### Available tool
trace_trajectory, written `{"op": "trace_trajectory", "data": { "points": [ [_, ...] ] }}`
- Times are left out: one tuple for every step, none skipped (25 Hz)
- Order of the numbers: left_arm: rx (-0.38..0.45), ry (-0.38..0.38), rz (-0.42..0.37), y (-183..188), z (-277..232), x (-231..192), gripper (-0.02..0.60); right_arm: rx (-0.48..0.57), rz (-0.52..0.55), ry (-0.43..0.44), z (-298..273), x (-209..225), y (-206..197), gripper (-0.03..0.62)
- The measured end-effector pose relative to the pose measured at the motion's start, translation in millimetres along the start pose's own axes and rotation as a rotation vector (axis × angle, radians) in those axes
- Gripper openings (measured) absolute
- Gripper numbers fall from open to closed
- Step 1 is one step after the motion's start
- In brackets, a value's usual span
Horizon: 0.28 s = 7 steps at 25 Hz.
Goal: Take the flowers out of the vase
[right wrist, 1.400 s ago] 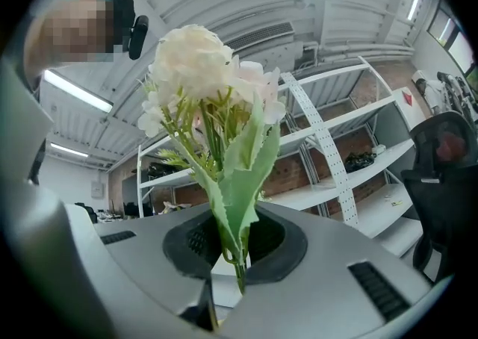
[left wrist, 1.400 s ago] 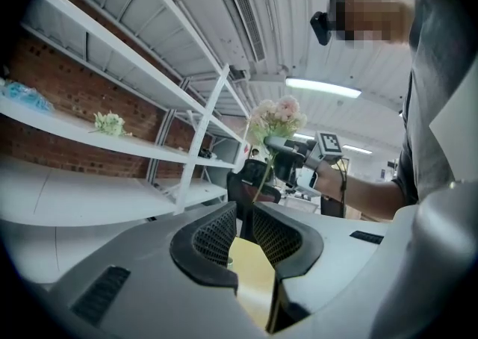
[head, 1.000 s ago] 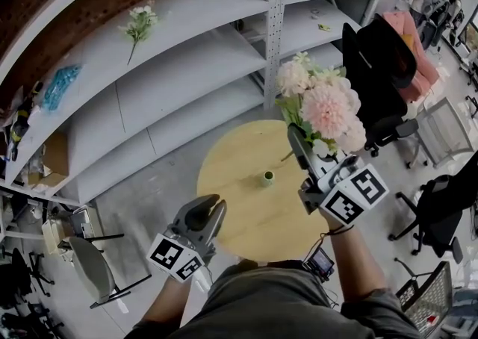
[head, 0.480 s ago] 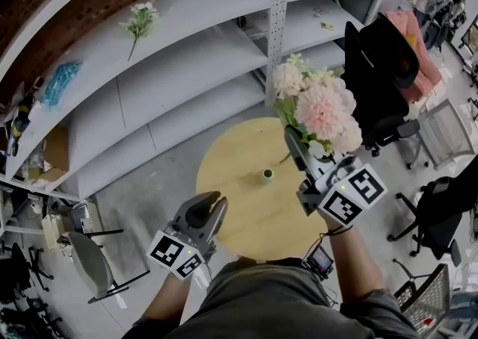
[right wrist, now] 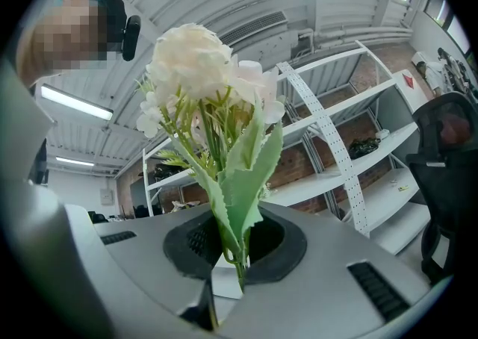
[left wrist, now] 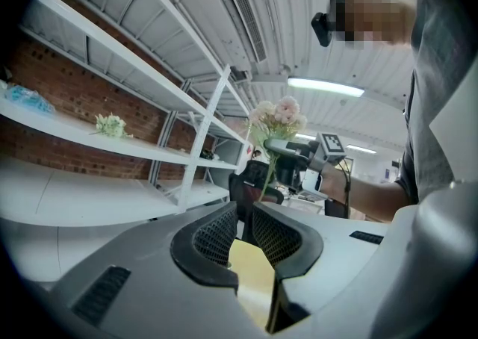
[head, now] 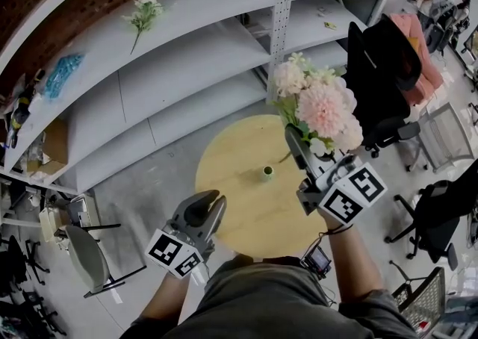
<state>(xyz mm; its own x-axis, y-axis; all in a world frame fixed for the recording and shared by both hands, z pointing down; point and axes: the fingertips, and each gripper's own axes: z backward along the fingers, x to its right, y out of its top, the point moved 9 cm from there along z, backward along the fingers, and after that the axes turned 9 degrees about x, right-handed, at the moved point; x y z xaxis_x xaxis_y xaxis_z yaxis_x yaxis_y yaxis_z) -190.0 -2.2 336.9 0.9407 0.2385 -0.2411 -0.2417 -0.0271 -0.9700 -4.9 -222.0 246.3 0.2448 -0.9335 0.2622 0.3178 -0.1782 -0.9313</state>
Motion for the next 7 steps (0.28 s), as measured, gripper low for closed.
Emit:
{"op": "trace_trajectory", "data": {
  "points": [
    [-0.002, 0.001, 0.0, -0.3, 0.3, 0.4, 0.072, -0.001, -0.002, -0.001, 0.2, 0.6, -0.4, 0.037],
    [-0.003, 0.002, 0.0, -0.5, 0.5, 0.8, 0.072, -0.002, -0.004, -0.002, 0.3, 1.3, -0.9, 0.037],
    [-0.004, 0.003, 0.0, -0.5, 0.5, 1.0, 0.072, -0.002, -0.006, -0.002, 0.3, 2.1, -1.4, 0.037],
    [-0.004, 0.004, 0.001, -0.5, 0.5, 1.2, 0.072, -0.003, -0.008, -0.003, 0.3, 2.8, -1.9, 0.037],
    [-0.004, 0.005, 0.001, -0.6, 0.4, 1.3, 0.072, -0.003, -0.009, -0.003, 0.2, 3.5, -2.4, 0.037],
    [-0.004, 0.007, 0.001, -0.8, 0.4, 1.5, 0.072, -0.004, -0.011, -0.003, 0.2, 4.1, -2.9, 0.037],
    [-0.004, 0.008, 0.002, -0.9, 0.3, 1.6, 0.072, -0.005, -0.012, -0.003, 0.2, 4.8, -3.5, 0.037]
  ]
}}
